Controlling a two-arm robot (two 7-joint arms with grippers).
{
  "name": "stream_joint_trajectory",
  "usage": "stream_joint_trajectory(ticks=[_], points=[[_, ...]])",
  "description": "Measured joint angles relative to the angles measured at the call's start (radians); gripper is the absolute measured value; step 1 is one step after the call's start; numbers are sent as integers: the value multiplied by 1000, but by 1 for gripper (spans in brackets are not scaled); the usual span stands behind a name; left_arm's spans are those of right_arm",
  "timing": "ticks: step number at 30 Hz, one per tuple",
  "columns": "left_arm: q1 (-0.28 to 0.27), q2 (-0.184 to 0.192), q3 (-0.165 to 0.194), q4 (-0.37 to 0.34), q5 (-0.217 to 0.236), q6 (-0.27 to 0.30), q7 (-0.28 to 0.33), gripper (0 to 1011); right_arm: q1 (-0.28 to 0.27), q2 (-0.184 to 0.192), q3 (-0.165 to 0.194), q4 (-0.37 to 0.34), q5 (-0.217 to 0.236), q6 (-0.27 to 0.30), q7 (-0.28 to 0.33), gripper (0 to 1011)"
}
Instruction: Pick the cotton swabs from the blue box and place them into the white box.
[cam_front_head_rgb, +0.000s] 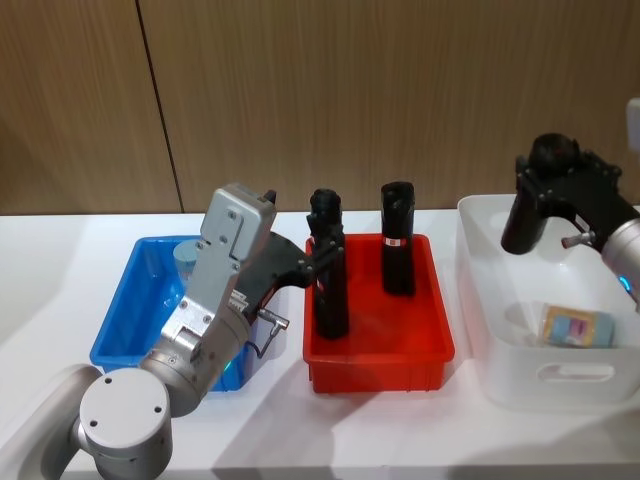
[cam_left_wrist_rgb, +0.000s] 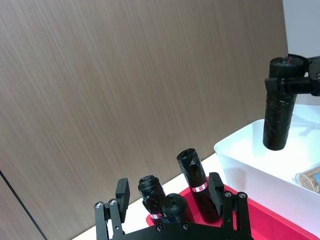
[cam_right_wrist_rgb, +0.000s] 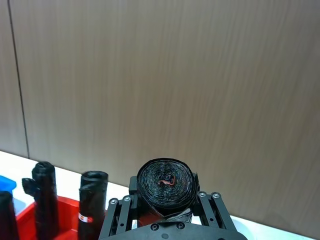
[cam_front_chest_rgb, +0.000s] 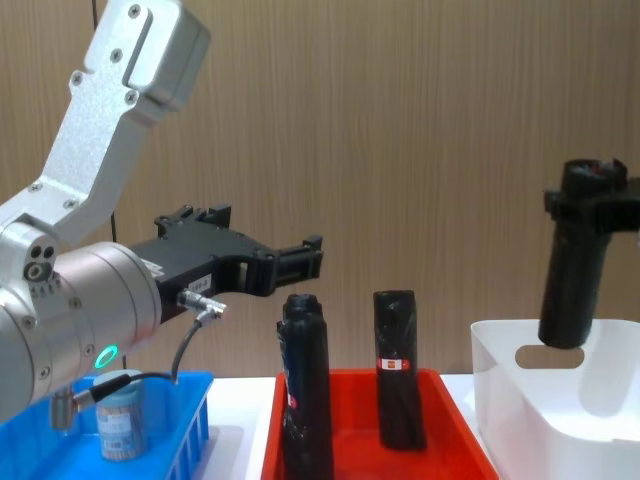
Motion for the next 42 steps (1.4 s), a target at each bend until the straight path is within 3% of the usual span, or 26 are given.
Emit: stream_joint_trajectory(ticks=[3, 15, 18, 28, 42], points=[[0, 0, 0, 0, 0, 0, 0, 1003, 6, 0, 2, 20, -1, -6, -1, 580], [0, 0, 0, 0, 0, 0, 0, 1003, 26, -3, 11, 96, 0, -29, -4, 962], [0, 0, 0, 0, 0, 0, 0, 1003, 28, -3, 12, 106, 0, -33, -4, 1000], [0, 0, 0, 0, 0, 0, 0, 1003, 19, -1, 13, 101, 5, -37, -6, 1002], [0, 0, 0, 0, 0, 0, 0, 1003, -102, 23, 1, -29, 44, -58, -30, 1001]])
